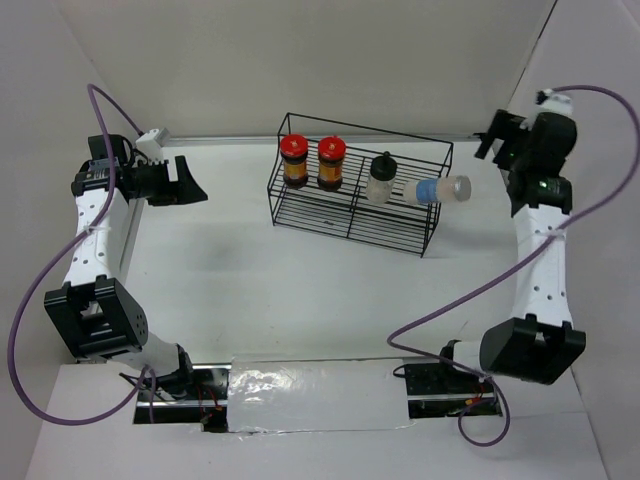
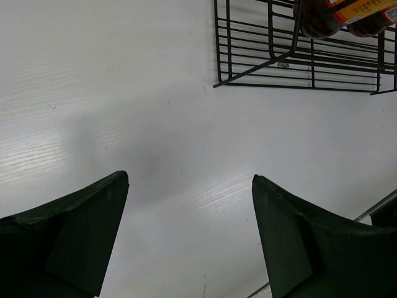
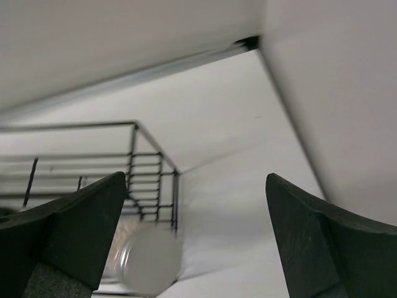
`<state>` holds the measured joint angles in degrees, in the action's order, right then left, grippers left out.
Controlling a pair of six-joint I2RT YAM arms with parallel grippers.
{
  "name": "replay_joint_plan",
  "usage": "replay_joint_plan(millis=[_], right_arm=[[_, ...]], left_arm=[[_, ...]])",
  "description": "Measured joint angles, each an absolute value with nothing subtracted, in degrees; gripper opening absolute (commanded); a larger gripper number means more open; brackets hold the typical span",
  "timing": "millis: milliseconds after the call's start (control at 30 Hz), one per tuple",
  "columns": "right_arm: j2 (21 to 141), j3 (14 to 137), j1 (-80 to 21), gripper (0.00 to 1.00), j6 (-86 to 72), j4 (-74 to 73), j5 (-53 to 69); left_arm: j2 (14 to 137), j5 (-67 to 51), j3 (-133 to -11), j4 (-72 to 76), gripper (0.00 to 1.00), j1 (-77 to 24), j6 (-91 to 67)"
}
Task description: Organize the condiment bottles
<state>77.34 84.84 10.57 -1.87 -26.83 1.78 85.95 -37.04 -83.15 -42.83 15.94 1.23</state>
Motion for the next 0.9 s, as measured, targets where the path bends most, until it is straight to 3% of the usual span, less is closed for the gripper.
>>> replay_joint_plan(millis=[300,467,600,900], right_arm=[[71.44,74.46,26.52,1.00,-16.05,-23.18,-1.67],[71.96,70.91,27.35,1.00,-17.43,-23.29,3.66],[71.79,71.24,23.11,0.99,-13.30,-21.96,8.25],[68.03,70.76,-0.30,1.00,-7.62,-27.57,5.04]], left_arm=[[86.35,-37.50,-83.64,-42.96,0.94,15.94,1.23],[87.15,-37.82,-84.77,-43.09,0.93,15.94,1.21],[87.39,-37.87,-85.01,-43.18,0.93,15.94,1.21],[87.37,-38.24,-85.01,-43.29,0.93,15.94,1.23]])
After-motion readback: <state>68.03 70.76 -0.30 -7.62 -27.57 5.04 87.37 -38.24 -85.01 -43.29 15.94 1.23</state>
